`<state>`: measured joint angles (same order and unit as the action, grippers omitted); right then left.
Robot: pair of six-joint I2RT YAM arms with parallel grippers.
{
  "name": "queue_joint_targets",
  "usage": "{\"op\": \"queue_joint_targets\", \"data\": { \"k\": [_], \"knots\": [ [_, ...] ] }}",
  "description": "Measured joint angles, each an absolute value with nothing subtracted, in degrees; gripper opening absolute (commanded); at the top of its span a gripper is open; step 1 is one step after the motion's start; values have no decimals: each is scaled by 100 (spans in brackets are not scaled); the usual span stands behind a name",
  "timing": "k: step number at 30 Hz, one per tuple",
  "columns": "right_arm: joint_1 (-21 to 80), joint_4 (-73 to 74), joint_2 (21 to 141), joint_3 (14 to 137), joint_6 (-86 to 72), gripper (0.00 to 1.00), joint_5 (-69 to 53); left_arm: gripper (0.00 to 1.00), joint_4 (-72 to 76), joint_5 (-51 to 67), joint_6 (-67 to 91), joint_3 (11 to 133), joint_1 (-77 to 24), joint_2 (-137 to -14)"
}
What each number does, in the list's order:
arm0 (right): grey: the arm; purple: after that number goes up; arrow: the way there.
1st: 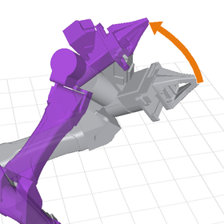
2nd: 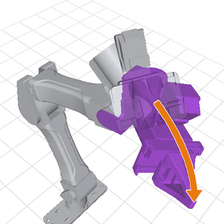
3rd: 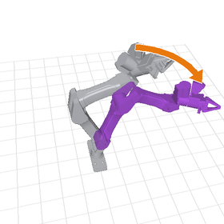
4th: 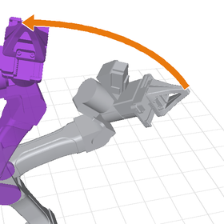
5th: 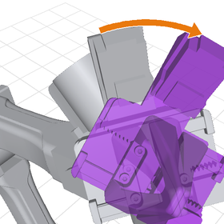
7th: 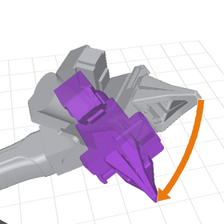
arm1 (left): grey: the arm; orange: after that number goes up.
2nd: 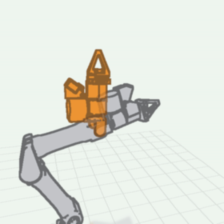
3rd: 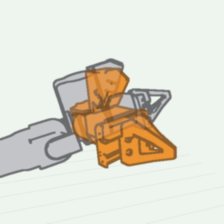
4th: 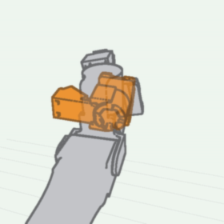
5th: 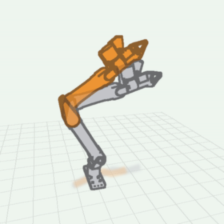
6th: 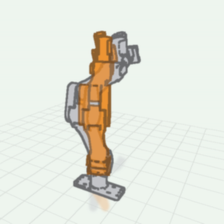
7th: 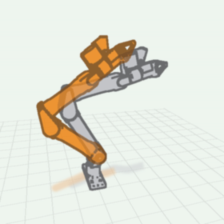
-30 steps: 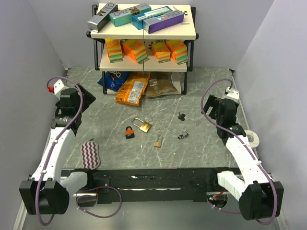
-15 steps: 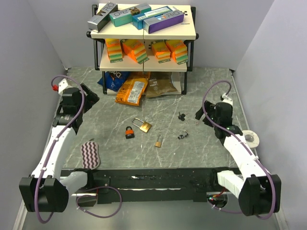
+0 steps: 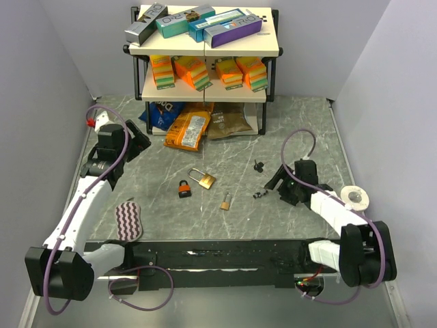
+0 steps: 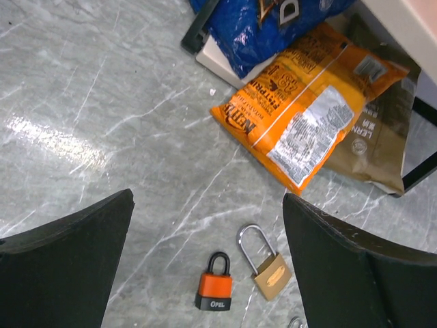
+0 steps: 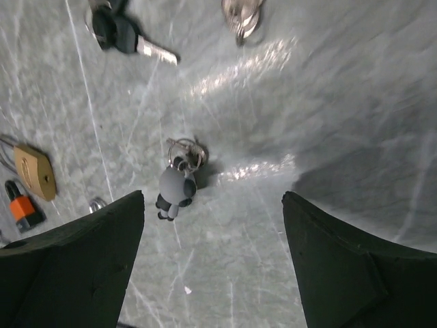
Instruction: Unlock with the key
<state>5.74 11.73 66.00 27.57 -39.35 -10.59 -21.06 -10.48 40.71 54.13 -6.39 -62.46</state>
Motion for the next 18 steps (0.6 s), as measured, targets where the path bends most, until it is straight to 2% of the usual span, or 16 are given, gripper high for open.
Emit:
{"op": "queue_joint_targets", "data": {
  "k": [8, 12, 18],
  "knots": [
    [1229, 812, 7192, 2873, -4296, 86, -1170, 96, -2217, -1085, 3968, 5435, -851, -6259],
    [1525, 816, 7550, 3153, -4390, 75, -1085, 96, -2222, -1120, 3931, 5435, -950, -6261],
    [1817, 1236, 7988, 3605, -4462, 65, -615, 96, -2296, -1245, 3811, 5435, -998, -6250]
  ]
}}
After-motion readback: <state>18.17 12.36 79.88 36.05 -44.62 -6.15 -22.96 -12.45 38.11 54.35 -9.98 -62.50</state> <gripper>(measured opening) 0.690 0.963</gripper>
